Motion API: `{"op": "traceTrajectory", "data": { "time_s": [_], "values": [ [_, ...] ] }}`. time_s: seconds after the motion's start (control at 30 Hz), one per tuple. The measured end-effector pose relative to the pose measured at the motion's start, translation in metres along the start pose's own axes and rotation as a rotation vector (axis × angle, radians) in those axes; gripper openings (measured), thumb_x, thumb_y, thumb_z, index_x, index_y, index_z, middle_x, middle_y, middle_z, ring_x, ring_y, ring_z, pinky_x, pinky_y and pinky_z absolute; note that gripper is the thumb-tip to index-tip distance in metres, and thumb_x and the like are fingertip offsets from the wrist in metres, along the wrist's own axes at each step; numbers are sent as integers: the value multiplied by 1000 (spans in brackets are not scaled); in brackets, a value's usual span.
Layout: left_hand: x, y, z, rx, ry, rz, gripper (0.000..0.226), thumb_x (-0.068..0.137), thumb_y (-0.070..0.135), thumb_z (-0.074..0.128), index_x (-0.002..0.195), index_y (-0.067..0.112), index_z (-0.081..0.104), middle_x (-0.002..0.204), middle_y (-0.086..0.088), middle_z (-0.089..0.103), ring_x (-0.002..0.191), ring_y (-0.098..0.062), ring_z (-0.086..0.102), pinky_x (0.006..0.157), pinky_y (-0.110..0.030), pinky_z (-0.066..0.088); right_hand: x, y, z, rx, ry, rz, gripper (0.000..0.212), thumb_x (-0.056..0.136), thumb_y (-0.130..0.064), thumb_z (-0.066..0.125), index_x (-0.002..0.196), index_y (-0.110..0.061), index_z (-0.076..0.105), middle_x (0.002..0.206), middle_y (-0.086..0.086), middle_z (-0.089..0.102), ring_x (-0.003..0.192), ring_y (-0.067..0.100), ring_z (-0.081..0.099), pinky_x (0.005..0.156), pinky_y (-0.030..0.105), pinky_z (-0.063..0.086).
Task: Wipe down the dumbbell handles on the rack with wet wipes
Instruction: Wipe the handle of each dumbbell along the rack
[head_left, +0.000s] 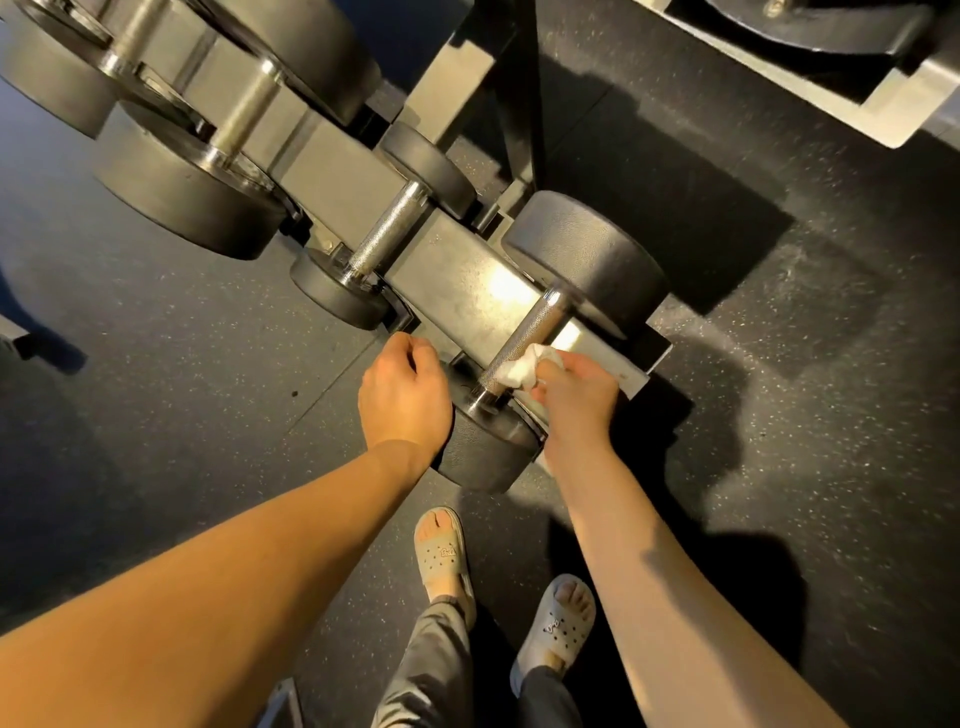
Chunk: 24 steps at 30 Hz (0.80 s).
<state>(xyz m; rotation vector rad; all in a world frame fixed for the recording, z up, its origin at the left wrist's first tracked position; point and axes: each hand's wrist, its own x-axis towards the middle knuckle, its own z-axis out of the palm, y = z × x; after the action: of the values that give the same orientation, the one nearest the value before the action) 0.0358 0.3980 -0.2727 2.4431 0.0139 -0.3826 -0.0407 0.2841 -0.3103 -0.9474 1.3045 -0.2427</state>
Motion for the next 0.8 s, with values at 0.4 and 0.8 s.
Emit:
{"op": "traceTrajectory", "data": {
  "time_s": [0.4, 0.8],
  "values": [
    [2, -3, 1, 4, -12, 9, 29, 104, 26, 40, 82, 14, 54, 69, -3, 55, 64, -19, 49, 60, -36, 34, 9, -19, -6, 327, 90, 74, 15, 90, 2, 69, 102, -7, 70, 99, 12, 72, 76, 18, 67, 69, 25, 57],
    [2, -4, 1, 20, -19, 12, 25, 103, 25, 41, 86, 17, 57, 74, 0, 58, 68, -15, 51, 64, -36, 35, -3, -27, 9, -145, 76, -335, 6, 90, -6, 69, 94, -10, 72, 89, 5, 72, 81, 15, 72, 66, 22, 59]
  ]
}}
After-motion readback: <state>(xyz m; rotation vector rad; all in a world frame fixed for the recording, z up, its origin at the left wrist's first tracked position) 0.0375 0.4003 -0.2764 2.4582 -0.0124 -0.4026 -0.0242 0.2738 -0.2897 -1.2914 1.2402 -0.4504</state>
